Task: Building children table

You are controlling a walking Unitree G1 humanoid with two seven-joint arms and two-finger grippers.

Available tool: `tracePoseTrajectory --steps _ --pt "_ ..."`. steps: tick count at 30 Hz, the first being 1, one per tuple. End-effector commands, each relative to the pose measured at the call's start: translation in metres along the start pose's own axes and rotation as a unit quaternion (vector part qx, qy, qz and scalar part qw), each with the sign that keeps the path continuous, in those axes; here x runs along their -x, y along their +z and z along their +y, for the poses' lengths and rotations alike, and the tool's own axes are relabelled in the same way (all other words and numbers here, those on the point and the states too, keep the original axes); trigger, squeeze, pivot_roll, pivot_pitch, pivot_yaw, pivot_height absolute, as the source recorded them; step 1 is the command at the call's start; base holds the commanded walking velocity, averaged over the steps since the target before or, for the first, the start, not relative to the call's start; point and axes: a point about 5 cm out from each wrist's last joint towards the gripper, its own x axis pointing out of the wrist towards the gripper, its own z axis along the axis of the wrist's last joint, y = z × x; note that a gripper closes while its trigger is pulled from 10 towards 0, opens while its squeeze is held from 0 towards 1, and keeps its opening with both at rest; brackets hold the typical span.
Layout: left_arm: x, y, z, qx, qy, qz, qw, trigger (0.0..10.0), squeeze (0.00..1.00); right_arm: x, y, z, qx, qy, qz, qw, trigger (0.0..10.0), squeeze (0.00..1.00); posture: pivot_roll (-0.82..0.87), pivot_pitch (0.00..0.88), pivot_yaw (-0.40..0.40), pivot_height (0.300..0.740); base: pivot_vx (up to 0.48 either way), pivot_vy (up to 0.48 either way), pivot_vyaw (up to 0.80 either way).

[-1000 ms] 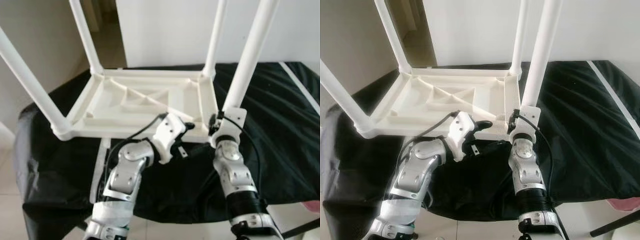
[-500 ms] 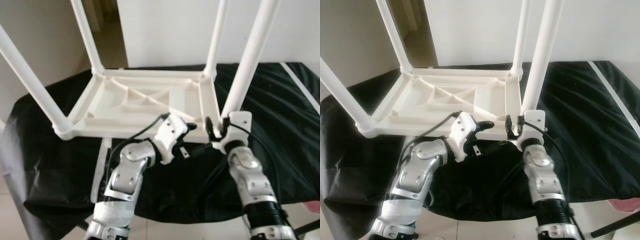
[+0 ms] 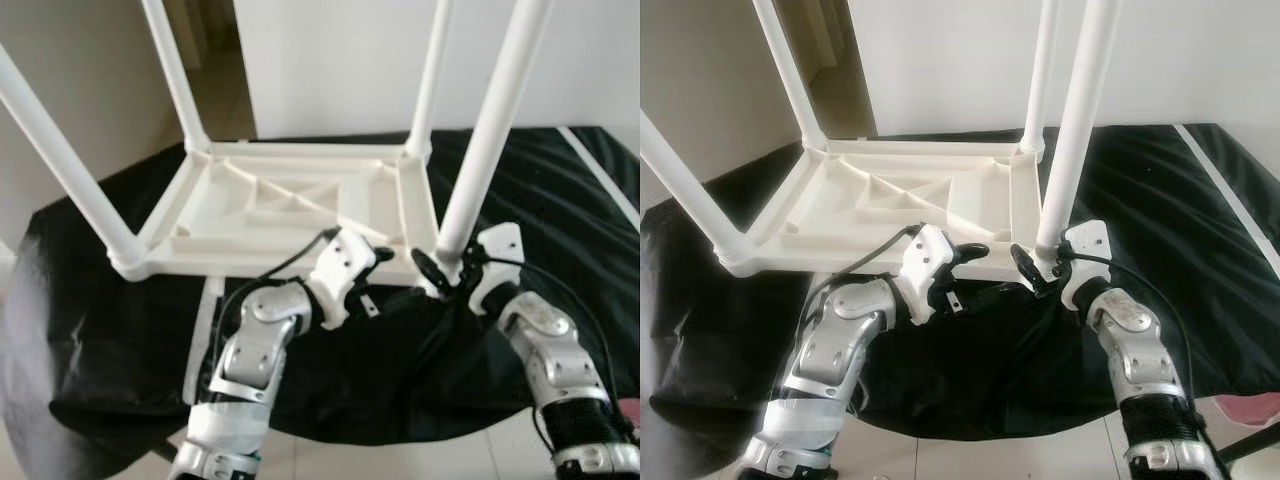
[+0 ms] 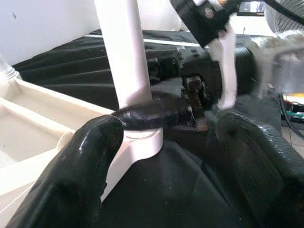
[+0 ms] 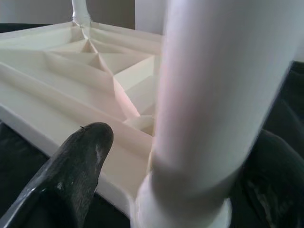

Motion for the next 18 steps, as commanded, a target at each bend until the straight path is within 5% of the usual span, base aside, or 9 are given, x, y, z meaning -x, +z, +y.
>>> tracePoseTrajectory --steps 1,7,8,11,12,18 --pt "0.0 -0.001 0.008 0.001 0.068 0.005 0.998 10.0 0.0 -0.004 -0.003 0.002 0.007 0.02 0.008 1.0 10.0 0.0 -0.05 0.0 0.061 0.74 0.0 0.0 0.0" --pt "-0.002 -0.002 0.007 0.002 0.067 0.005 0.998 10.0 0.0 -0.014 -0.009 -0.001 0.016 0.037 0.028 0.999 9.6 0.0 -0.05 0.0 0.06 0.74 0.0 0.0 0.0" --pt "-0.002 -0.002 0.007 0.003 0.067 0.004 0.998 10.0 0.0 -0.015 -0.011 0.0 0.016 0.042 0.032 0.998 3.2 0.0 -0.05 0.0 0.058 0.74 0.0 0.0 0.0" --pt "-0.002 -0.002 0.007 0.003 0.067 0.004 0.998 10.0 0.0 -0.015 -0.011 0.0 0.016 0.045 0.033 0.998 3.2 0.0 -0.05 0.0 0.058 0.74 0.0 0.0 0.0" --pt "-0.002 -0.001 0.007 0.003 0.067 0.004 0.998 10.0 0.0 -0.015 -0.012 0.0 0.016 0.046 0.034 0.998 0.0 0.0 -0.05 0.0 0.058 0.74 0.0 0.0 0.0" --pt "-0.003 -0.001 0.008 0.004 0.068 0.004 0.998 10.0 0.0 -0.015 -0.015 -0.004 0.019 0.049 0.037 0.998 0.0 0.0 -0.06 0.0 0.06 0.74 0.0 0.0 0.0"
